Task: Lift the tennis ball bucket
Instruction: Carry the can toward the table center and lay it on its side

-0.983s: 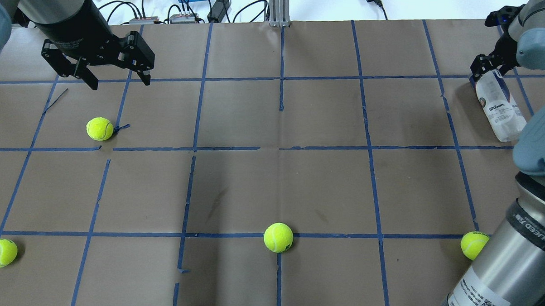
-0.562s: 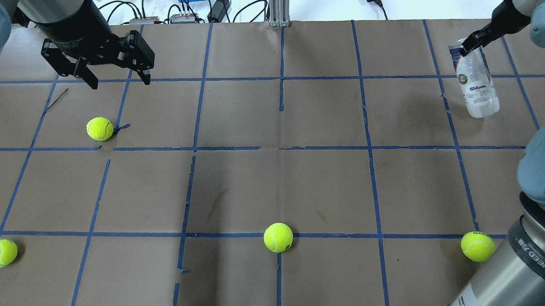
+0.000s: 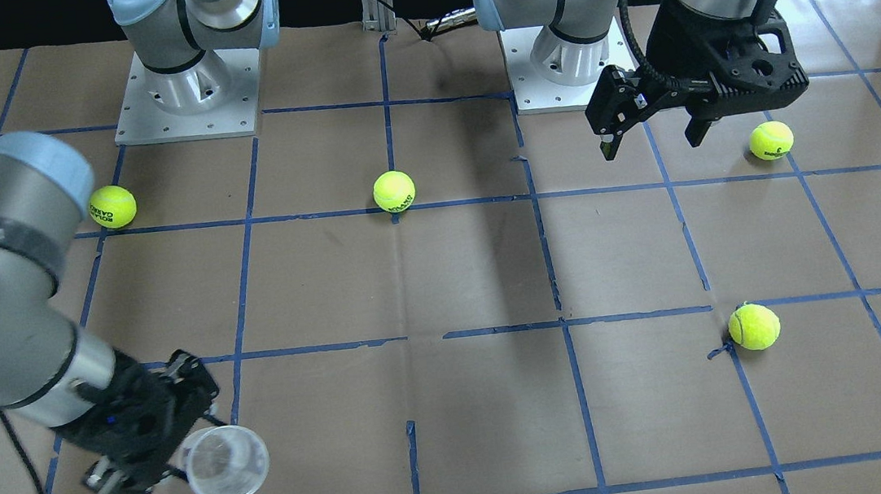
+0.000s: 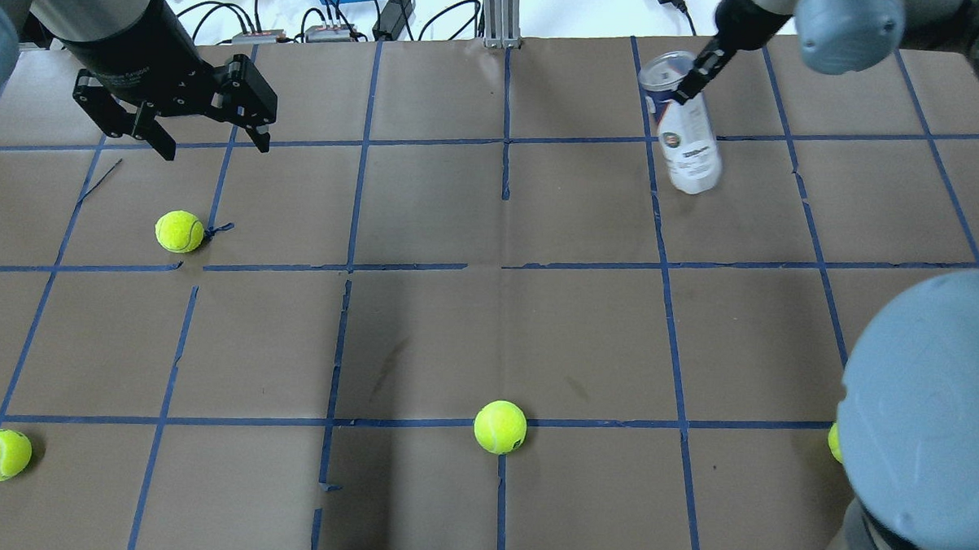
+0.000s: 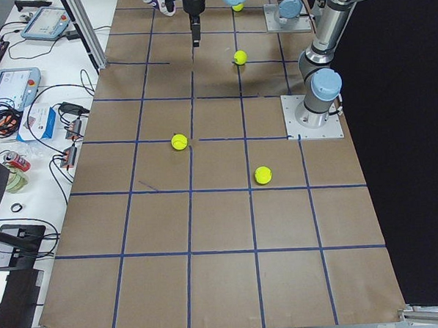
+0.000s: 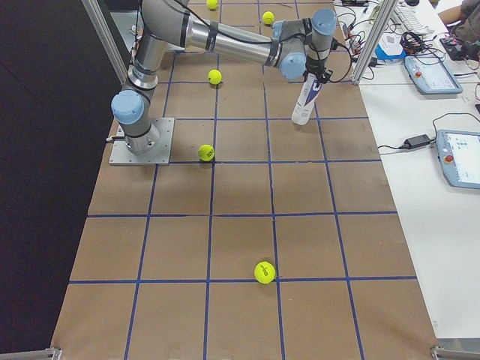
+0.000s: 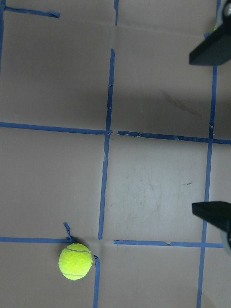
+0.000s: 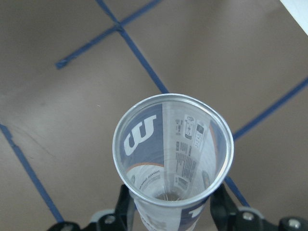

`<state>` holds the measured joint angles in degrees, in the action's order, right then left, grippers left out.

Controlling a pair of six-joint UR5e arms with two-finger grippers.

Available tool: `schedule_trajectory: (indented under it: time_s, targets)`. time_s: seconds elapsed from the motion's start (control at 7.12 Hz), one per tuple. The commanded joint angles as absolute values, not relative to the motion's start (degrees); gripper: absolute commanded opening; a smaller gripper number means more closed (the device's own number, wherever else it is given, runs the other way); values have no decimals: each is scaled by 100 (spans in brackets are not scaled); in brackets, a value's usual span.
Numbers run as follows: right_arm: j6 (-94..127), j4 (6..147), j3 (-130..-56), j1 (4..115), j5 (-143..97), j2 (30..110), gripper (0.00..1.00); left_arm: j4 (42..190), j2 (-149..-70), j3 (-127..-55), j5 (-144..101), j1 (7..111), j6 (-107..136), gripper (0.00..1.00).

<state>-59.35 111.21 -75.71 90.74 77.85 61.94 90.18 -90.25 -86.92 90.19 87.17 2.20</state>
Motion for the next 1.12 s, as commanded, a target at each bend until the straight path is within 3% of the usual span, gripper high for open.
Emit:
schedule_trajectory:
  time_s: [0.0,0.28,0.42,0.56,0.7,0.98]
  targets:
    - [-5933,11100,-7576,10479,8302,6231,53,9018,-9026,-8692,9018,8710,220,100]
    - [-5784,11188,-7567,11090,8367,6275,53,9018,-9026,-8692,9018,8710,220,100]
    - [-5879,11180,-7585,11022,8358,6301,62,9018,-9026,-8692,9018,8710,220,100]
    - [-5889,11162,-7568,10804,8306,6328,94,9018,-9026,-8692,9018,8719,220,100]
    - [-5871,11032,-7593,10489,8306,6424,100,9018,-9035,-8692,8991,8710,211,100]
    - [-5863,10566,-7576,9699,8297,6591,100,8948,-9244,-8701,8303,8675,97,100]
